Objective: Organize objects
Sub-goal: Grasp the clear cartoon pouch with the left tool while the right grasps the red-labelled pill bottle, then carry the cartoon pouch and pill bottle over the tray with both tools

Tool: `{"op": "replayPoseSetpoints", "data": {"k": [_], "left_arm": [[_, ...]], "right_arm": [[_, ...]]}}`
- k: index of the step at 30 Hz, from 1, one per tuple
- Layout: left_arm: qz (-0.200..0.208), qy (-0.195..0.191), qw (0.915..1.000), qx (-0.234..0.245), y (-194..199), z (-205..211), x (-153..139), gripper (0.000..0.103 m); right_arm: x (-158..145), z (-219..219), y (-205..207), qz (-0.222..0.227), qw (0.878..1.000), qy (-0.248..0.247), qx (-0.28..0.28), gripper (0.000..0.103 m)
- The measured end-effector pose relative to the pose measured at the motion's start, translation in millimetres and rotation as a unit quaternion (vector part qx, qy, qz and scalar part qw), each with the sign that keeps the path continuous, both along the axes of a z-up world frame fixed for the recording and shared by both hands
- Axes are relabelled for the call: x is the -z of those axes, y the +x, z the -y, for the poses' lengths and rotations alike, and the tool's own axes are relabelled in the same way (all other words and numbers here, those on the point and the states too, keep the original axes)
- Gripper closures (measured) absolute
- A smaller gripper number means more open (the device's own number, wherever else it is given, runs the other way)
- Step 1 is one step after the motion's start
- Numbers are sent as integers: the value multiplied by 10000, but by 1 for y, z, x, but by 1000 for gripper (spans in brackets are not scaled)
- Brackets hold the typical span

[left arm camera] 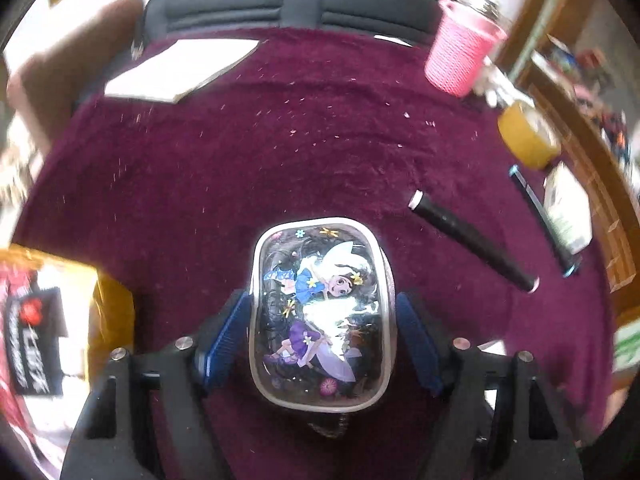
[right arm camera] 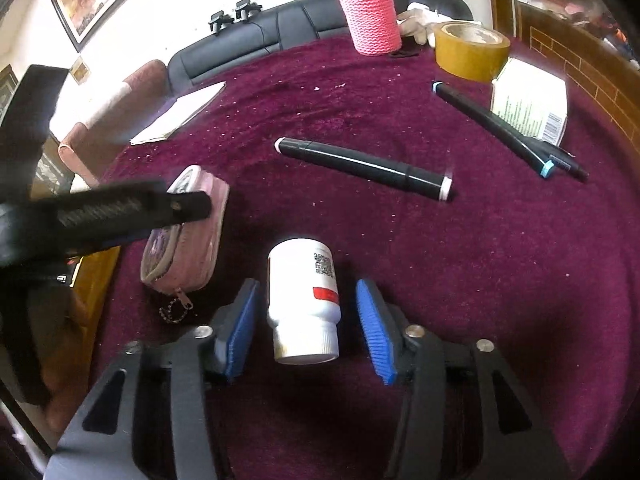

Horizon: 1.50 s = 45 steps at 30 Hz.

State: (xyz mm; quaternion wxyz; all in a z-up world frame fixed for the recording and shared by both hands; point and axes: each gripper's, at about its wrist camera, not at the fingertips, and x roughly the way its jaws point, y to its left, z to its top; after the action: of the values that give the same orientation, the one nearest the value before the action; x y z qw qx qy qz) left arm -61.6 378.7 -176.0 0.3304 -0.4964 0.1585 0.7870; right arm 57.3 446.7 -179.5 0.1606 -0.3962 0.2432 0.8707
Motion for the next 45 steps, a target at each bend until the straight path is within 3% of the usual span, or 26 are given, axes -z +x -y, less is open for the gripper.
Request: {"op": "replayPoseSetpoints", "data": {"k": [4, 6, 7, 8, 15, 23, 27, 35, 45], "left_arm": [[-236, -190, 9993, 239, 7, 2, 0, 42], [-190, -125, 9991, 346, 9, 7, -2, 43], [-137, -137, 9991, 369, 11, 12, -2, 43], [-96, -98, 9992, 389, 14, 18, -2, 43], [75, -95, 9988, 468, 54, 78, -12, 43], [493, 603, 9958, 482, 106, 159, -28, 43], [573, 764, 9941, 510, 114, 181, -36, 43], [544, 1003, 9915, 620, 127, 208, -49, 43], [290, 1472, 9886, 133, 105, 291, -98, 43]], "right_arm": [[0, 4, -2, -4, 10000, 45, -25, 46], [0, 5, -3, 55, 9998, 165, -11, 55], [0, 6, -3, 150, 9993, 325, 57, 69], [0, 6, -2, 192, 9990, 384, 87, 71], [2, -11, 7, -134, 9992, -372, 71, 72], [-3, -3, 24, -404, 9922, -1169, -143, 71], [-19, 32, 57, -622, 9891, -1321, -168, 71], [-17, 114, 120, -788, 9829, -1663, -14, 71], [-52, 180, 93, -942, 9834, -1409, -644, 71]]}}
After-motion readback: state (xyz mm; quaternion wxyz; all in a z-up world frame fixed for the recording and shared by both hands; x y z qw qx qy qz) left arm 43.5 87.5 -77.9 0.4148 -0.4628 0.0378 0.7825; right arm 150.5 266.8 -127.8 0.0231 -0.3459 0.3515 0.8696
